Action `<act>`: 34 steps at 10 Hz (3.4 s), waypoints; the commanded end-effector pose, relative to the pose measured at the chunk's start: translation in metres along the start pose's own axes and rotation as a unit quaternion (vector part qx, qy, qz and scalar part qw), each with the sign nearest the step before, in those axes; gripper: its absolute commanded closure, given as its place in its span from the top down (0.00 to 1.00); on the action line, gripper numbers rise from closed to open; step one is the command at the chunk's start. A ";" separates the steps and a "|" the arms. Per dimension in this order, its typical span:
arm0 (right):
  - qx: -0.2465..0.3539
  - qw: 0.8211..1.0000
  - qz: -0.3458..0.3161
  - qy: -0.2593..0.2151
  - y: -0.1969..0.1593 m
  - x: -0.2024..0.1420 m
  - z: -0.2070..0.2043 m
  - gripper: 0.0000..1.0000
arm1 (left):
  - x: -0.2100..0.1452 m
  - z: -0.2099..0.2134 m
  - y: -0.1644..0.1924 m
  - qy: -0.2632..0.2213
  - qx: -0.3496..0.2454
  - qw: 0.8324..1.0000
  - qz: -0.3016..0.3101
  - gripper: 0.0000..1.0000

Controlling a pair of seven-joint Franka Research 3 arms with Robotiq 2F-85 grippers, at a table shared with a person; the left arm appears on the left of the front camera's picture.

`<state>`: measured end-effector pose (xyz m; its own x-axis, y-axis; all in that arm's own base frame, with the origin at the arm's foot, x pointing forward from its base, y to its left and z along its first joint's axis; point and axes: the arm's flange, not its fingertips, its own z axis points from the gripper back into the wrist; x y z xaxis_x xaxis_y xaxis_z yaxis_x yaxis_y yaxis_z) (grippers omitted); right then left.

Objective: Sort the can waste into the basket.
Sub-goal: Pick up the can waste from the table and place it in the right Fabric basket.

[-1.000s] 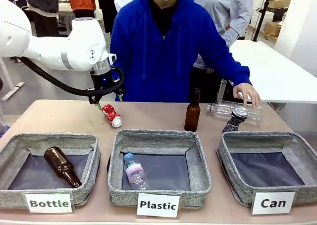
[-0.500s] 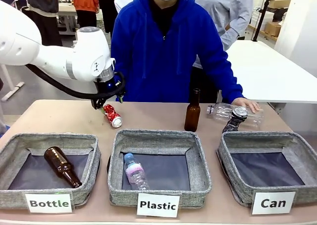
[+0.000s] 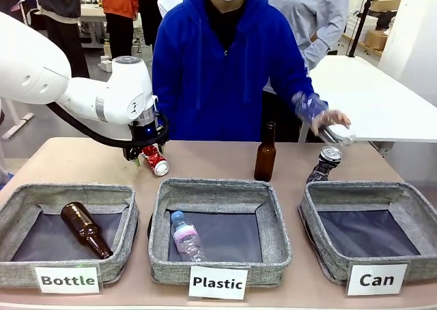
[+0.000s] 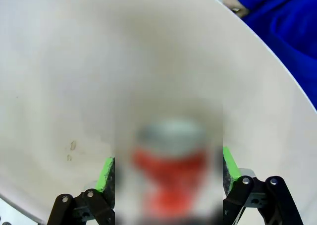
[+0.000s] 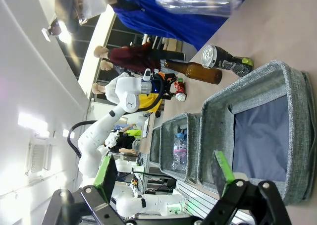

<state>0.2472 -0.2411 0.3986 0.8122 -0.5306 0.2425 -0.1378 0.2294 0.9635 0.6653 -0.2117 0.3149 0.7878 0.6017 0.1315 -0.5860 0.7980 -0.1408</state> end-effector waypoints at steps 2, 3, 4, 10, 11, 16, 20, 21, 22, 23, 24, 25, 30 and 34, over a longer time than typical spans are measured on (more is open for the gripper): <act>0.010 1.000 0.008 -0.008 0.002 0.002 -0.001 1.00 | 0.005 0.003 -0.004 -0.012 0.007 1.000 -0.009 0.40; 0.010 1.000 0.008 -0.008 0.002 0.002 -0.001 1.00 | 0.005 0.004 -0.003 -0.010 0.008 1.000 -0.009 0.00; 0.010 1.000 0.008 -0.008 0.002 0.002 -0.001 1.00 | 0.005 0.005 -0.002 -0.007 0.006 1.000 -0.009 0.37; 0.010 1.000 0.008 -0.008 0.002 0.002 -0.001 1.00 | 0.013 0.035 0.025 0.029 -0.024 0.998 -0.054 0.00; 0.010 1.000 0.008 -0.008 0.002 0.002 -0.001 1.00 | 0.017 0.049 0.040 0.042 -0.035 0.995 -0.079 0.00; 0.010 1.000 0.008 -0.008 0.002 0.002 -0.001 1.00 | 0.005 0.164 0.180 0.025 -0.029 0.909 -0.416 0.00; 0.010 1.000 0.008 -0.008 0.002 0.002 -0.001 1.00 | -0.087 0.193 0.241 0.082 -0.130 0.774 -0.614 0.00; 0.010 1.000 0.008 -0.008 0.002 0.002 -0.001 1.00 | -0.102 0.195 0.259 0.105 -0.151 0.746 -0.640 0.00; 0.010 1.000 0.008 -0.008 0.002 0.002 -0.001 1.00 | -0.108 0.197 0.266 0.132 -0.170 0.705 -0.676 0.00; 0.010 1.000 0.008 -0.008 0.002 0.002 -0.001 1.00 | -0.120 0.193 0.263 0.142 -0.193 0.669 -0.703 0.00; 0.010 1.000 0.008 -0.008 0.002 0.002 -0.001 1.00 | -0.124 0.188 0.256 0.102 -0.216 0.686 -0.687 0.00; 0.010 1.000 0.008 -0.008 0.002 0.002 -0.001 1.00 | -0.128 0.191 0.259 0.122 -0.179 0.698 -0.683 0.00; 0.000 1.000 0.000 0.000 0.000 0.000 0.000 1.00 | -0.170 0.207 0.231 0.076 -0.223 0.602 -0.763 0.50; -0.115 0.980 0.131 0.100 0.102 -0.021 0.098 1.00 | -0.297 0.294 0.077 -0.015 -0.115 0.487 -0.866 0.50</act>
<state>0.1779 -0.2702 0.4920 0.8402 -0.3419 0.4208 -0.2104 0.5098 0.8342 0.2916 -0.2918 0.5526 0.0876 -0.9510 0.2967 0.9940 0.1031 0.0370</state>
